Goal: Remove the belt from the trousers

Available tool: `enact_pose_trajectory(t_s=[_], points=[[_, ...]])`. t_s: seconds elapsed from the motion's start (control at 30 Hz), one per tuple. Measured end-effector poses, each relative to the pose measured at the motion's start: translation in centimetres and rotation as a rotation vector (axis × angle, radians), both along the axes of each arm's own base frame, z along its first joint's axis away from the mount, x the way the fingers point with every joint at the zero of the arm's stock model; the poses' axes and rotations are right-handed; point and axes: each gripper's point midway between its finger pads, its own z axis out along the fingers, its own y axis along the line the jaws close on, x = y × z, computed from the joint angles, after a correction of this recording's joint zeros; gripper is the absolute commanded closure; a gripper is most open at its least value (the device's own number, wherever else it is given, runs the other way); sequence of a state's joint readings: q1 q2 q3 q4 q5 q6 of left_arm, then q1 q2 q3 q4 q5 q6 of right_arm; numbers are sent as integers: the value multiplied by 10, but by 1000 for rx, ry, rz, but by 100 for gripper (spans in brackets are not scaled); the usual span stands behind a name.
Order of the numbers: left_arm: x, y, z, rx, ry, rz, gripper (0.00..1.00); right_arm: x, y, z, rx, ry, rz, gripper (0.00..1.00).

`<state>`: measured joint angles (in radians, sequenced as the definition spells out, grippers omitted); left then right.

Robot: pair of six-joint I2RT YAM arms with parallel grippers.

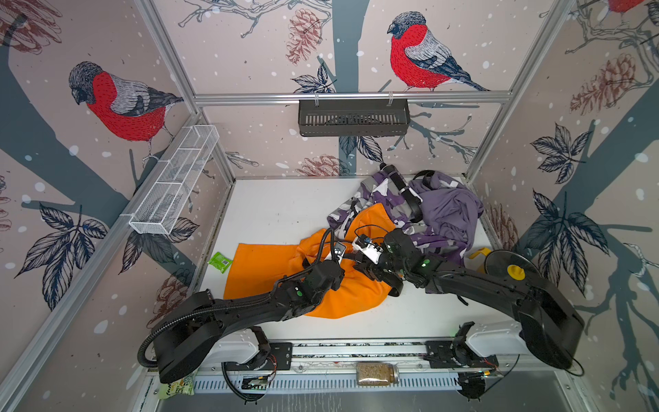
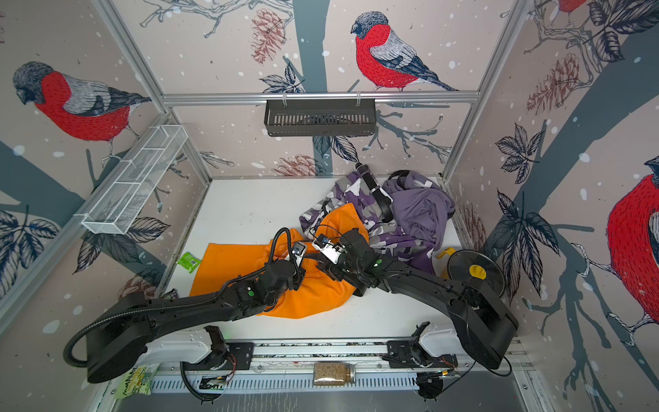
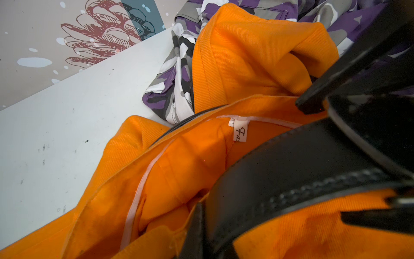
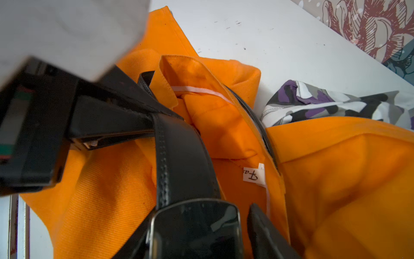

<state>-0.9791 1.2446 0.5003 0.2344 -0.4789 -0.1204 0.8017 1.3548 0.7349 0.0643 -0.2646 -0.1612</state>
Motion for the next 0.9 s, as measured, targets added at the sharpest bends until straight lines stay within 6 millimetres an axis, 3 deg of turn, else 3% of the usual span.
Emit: enact_pose_trajectory(t_s=[0.23,0.43,0.73,0.9], points=[[0,0,-1,8,1,-3,100,-1,5,-1,16,25,29,34],[0,0,-1,9,1,-4,100,-1,5,0,19,22,28,39],[0,0,-1,13,1,-3,100,-2,9,7,42,24,46,83],[-1,1,2,0,-12,0,100,-4,3,11,70,33,46,96]])
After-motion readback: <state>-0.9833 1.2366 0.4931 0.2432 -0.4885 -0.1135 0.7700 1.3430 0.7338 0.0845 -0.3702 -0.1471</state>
